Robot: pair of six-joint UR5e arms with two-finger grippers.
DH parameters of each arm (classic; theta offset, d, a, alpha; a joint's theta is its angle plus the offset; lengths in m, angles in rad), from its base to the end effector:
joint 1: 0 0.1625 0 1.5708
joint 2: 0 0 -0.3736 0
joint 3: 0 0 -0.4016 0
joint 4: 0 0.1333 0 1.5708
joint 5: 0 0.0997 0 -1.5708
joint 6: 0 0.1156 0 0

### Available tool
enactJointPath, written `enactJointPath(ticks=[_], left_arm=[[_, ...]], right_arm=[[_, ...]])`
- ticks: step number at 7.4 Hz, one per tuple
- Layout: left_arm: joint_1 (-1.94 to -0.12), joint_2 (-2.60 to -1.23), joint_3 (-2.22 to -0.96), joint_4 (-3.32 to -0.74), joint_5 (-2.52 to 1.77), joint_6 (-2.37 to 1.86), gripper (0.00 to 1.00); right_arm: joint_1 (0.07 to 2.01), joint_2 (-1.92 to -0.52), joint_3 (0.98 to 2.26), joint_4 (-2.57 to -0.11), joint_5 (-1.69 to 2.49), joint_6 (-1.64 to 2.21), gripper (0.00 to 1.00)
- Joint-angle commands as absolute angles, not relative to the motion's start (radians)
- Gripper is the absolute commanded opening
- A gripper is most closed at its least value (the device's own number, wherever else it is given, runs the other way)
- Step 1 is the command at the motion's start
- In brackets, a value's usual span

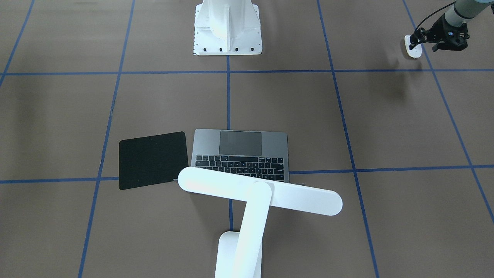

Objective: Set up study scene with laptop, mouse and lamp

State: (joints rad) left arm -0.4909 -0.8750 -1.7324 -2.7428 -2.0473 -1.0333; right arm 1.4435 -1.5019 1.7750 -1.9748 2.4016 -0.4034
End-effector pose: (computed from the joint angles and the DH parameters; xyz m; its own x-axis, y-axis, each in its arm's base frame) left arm 0.1804 -0.1874 0.6769 0.6998 0.1418 -0.7001 -0.2098 0.9777 -0.0117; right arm -0.0161 -0.5031 0.5172 0.5770 -0.3768 0.7246 0.3831 0.9084 0.1674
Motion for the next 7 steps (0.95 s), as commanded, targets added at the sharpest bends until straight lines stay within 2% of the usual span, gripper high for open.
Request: enactJointPath(ticks=[1,6,7], left_arm=[[-0.421,-0.879,-1.698,-2.795,-2.02,-1.061,1.0],[-0.293,-0.882,-1.671,-2.844,-1.979,-1.158,1.0],[-0.27,-0.884,-1.671,-2.847,-1.979,-1.181,0.97]], right_arm=[[1.442,-1.502,1.775,-1.973,2.402,-0.403,0.99],[1.442,-1.505,1.764,-1.939,2.401,-0.402,0.99],[1.442,-1.505,1.764,-1.939,2.401,-0.402,0.99]])
